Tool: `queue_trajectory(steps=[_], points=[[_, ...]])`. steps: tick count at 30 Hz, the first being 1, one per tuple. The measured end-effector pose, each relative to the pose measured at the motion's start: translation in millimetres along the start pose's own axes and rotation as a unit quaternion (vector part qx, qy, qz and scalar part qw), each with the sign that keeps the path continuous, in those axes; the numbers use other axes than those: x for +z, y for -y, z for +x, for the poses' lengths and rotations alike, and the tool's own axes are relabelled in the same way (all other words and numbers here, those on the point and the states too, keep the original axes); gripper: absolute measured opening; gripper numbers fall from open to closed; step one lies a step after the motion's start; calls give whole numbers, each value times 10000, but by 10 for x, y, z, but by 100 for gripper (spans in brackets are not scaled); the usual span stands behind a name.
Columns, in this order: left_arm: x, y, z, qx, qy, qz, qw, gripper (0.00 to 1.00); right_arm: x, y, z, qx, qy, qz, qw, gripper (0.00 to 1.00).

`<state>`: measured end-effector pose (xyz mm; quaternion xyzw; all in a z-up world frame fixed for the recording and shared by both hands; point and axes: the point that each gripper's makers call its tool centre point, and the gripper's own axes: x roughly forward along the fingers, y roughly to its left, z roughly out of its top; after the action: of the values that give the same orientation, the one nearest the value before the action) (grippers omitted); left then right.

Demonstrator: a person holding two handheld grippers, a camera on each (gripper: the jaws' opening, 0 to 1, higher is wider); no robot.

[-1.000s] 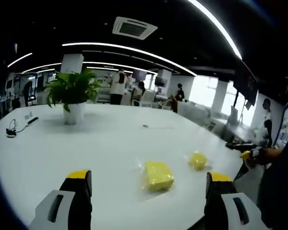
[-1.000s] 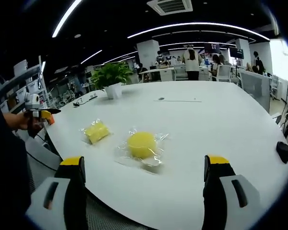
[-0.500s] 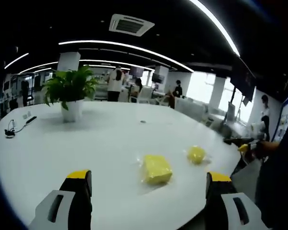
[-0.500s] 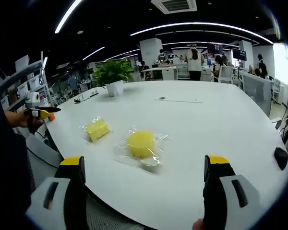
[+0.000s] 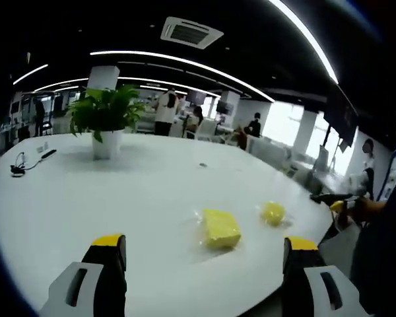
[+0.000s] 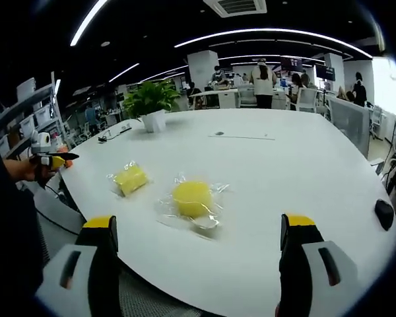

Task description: Compare the silicone blocks by pressing each to a similar depth, holding the contact briefly, and releasing to observe deformation and rebound differences across the visible hardness samples.

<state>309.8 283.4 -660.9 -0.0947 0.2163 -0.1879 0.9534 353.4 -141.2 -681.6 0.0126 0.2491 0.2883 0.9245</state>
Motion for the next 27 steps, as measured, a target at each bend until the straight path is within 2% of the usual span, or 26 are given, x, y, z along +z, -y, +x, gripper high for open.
queue_trajectory(steps=[4,9,15,22,24,25,26,27], points=[[-86,17,38,-70,-195,63,9998,100,-17,-36,55,28,-24,30,10000,96],[-84,63,66,-163,-172,22,9997,100,-63,-84,79,99,-91,-17,9999,96],[-81,104,153,-232,-238,155,9993,100,-120,-85,61,114,-167,47,9998,96],[-29,-58,354,-252,-308,-108,9991,100,-25,-53,13,101,-53,24,9999,96],[-140,-97,428,-291,-732,-263,9965,100,-7,-60,21,113,-12,105,9999,96],[-161,-125,483,-312,-846,-168,9958,100,2,-68,32,109,11,97,9999,96],[-110,-113,525,-385,-729,-169,9965,100,8,-71,45,103,25,87,9999,96],[-92,-105,560,-449,-740,-231,9960,100,10,-75,64,105,24,88,9999,96]])
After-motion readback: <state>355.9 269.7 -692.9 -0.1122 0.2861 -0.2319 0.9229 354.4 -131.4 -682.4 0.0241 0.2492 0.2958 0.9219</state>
